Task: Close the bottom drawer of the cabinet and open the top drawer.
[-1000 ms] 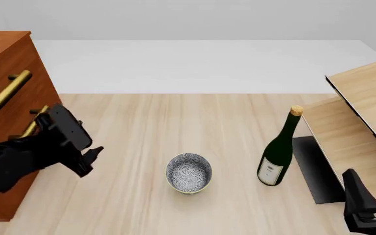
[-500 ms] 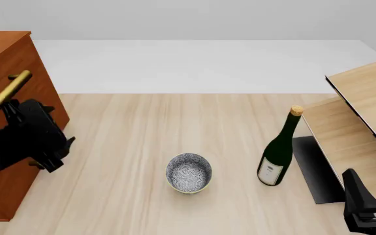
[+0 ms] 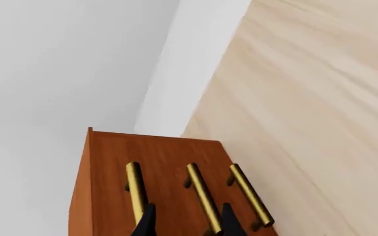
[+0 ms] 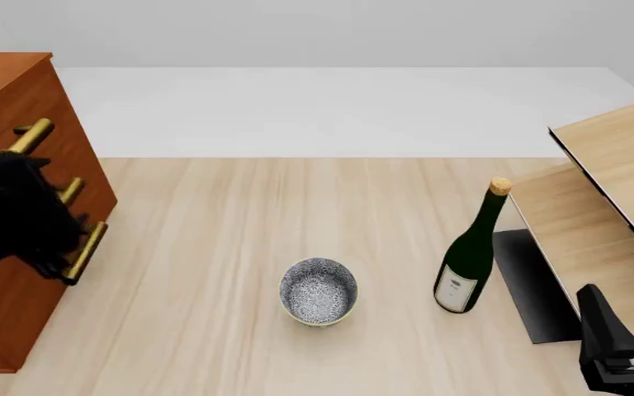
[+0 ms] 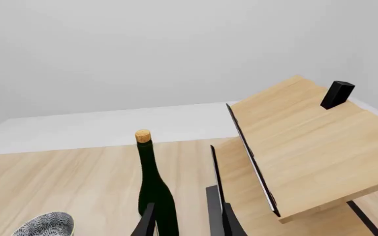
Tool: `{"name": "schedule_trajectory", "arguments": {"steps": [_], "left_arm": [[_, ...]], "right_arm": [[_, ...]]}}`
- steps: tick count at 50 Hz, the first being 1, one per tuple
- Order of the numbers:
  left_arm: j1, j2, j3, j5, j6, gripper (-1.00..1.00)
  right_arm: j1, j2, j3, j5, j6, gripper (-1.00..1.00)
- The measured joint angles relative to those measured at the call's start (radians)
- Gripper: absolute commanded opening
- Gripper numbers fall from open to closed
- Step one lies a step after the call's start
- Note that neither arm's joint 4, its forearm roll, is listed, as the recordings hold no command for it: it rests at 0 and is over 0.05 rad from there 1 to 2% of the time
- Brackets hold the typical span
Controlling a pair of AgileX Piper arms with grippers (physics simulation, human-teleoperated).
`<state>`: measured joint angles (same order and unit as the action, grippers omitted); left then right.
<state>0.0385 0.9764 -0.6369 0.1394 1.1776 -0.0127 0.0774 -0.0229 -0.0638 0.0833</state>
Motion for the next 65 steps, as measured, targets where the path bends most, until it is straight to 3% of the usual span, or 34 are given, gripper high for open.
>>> {"name": "schedule_trajectory", "arguments": {"steps": [27, 44, 65], "left_arm": [[0.104, -0.017, -0.008, -0.059, 0.120, 1.00], [0.170, 0.025, 0.026, -0.163, 0.198, 1.00], [0.231, 0.005, 0.038, -0.197, 0.260, 1.00]], "right_arm": [[0.003, -0.009, 0.000, 0.009, 0.005, 1.00], [0.004, -0.011, 0.000, 0.010, 0.006, 1.00], [0.002, -0.008, 0.001, 0.007, 0.007, 1.00]]}}
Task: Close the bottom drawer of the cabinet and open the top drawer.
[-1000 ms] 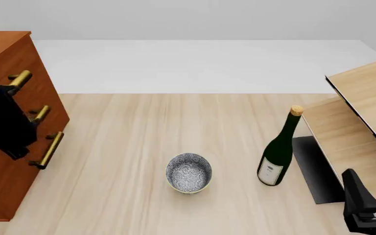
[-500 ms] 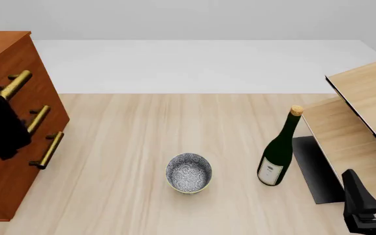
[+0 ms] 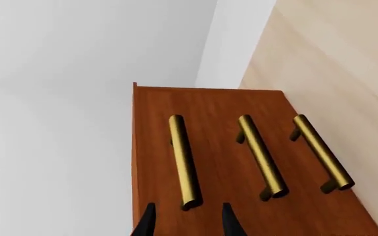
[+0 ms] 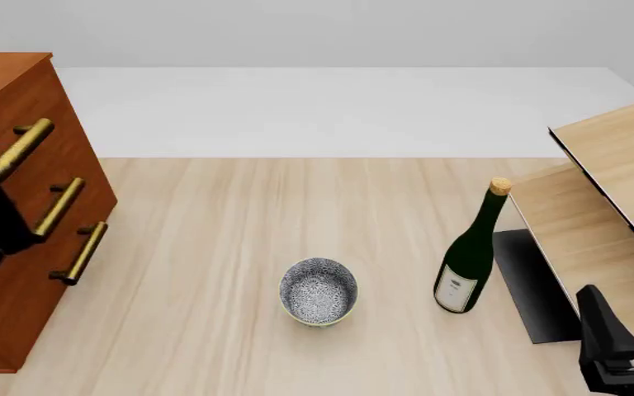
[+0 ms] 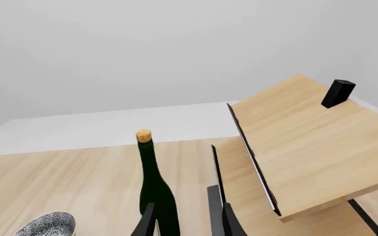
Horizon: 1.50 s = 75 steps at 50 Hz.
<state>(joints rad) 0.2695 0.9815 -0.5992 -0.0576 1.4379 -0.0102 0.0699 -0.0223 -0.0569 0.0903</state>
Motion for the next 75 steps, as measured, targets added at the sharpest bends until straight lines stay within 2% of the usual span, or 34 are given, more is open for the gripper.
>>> {"name": "schedule_trajectory", "arguments": {"steps": [26, 57, 58, 75], "left_arm": [[0.037, 0.071, -0.039, -0.036, 0.010, 1.00], [0.039, 0.129, -0.069, -0.054, 0.013, 1.00], [0.039, 0.130, -0.069, -0.055, 0.014, -1.00], [0.041, 0.135, -0.054, -0.067, 0.017, -1.00]], "right_arm": [[-0.001, 0.002, 0.000, -0.003, 0.003, 1.00], [-0.001, 0.006, 0.000, -0.007, 0.006, 1.00], [-0.001, 0.006, 0.000, -0.008, 0.006, 1.00], [-0.001, 0.011, 0.000, -0.013, 0.008, 1.00]]}}
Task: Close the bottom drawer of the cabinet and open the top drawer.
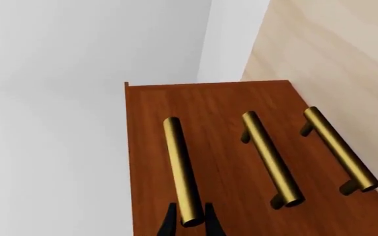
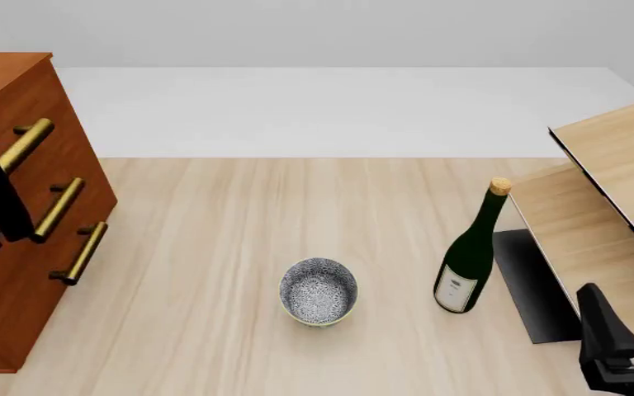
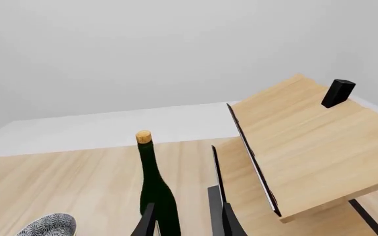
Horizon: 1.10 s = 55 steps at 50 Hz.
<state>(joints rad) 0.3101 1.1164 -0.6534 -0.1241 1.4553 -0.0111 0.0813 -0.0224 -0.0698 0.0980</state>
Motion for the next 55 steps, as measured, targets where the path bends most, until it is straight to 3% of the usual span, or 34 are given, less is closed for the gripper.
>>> {"name": "schedule_trajectory", "arguments": {"steps": [55], "left_arm": [[-0.056, -0.018, 0.034, -0.044, 0.047, -1.00]], "right_arm": [[-0.002, 0.004, -0.004, -0.001, 0.012, 1.00]]}}
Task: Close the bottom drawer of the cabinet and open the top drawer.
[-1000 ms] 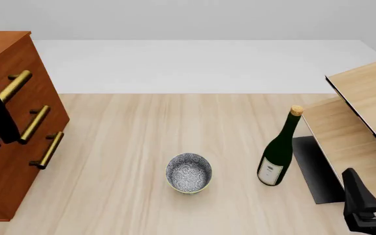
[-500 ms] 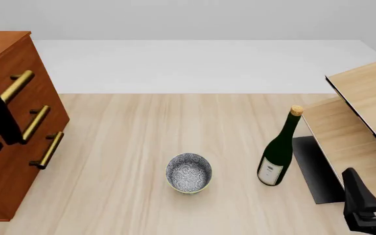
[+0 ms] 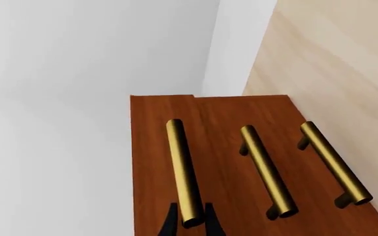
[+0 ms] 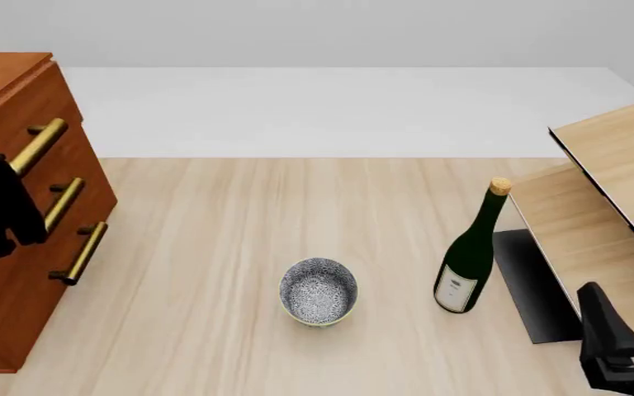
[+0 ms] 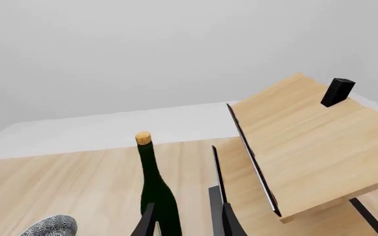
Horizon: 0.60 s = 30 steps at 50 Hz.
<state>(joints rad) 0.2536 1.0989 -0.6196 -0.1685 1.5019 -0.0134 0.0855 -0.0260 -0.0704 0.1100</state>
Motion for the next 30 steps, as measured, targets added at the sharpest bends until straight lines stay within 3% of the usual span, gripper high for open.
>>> {"name": "schedule_trajectory", "arguments": {"steps": [30], "left_arm": [[-0.046, -0.016, -0.007, 0.028, 0.014, -1.00]], "right_arm": [[-0.005, -0.009, 0.001, 0.009, 0.014, 1.00]]}}
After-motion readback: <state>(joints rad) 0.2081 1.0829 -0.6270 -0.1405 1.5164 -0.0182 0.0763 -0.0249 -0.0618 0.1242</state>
